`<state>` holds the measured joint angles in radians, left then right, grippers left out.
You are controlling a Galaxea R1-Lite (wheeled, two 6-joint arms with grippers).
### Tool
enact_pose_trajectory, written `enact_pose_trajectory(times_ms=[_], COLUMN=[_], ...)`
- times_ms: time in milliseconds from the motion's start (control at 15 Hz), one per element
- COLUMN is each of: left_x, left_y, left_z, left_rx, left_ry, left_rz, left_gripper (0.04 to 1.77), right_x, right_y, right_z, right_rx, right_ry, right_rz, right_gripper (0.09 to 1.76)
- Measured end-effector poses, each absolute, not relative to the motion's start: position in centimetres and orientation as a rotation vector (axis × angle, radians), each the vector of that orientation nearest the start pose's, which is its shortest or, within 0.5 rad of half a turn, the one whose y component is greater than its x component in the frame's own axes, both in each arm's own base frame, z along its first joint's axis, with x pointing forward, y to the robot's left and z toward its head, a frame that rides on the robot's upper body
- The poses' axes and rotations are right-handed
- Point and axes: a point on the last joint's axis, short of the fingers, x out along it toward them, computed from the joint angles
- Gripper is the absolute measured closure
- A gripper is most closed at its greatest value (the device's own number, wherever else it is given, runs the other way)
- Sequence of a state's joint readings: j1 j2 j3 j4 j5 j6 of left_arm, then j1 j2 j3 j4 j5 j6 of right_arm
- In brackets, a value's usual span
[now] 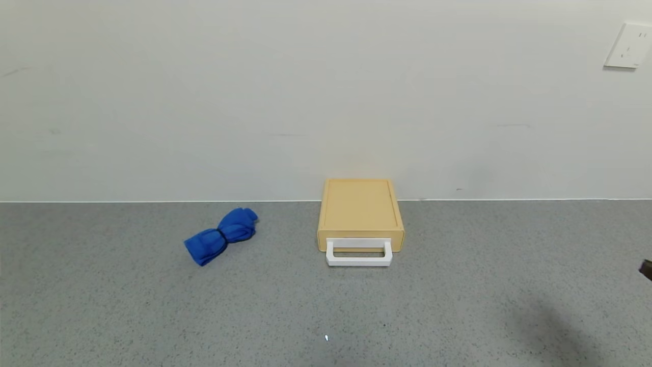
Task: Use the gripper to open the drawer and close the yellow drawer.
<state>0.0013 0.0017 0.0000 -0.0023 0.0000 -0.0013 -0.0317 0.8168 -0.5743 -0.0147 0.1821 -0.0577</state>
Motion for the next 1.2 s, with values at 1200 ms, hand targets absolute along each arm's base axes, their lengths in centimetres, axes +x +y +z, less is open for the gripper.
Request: enact_pose_trajectory(times_ms=[1200], left_x=[-2.3], left_y=[0.0], left_z=[7.6], left_rx=[-0.003], left_ry=[-0.001], left_rz=[0.003], left_gripper=[0.07], right_x=[-3.7], right_y=[0.7], right_z=[17.9], right_rx=[0.048], right_ry=[0.077], right_rz=[0.251], right_gripper=[0.15])
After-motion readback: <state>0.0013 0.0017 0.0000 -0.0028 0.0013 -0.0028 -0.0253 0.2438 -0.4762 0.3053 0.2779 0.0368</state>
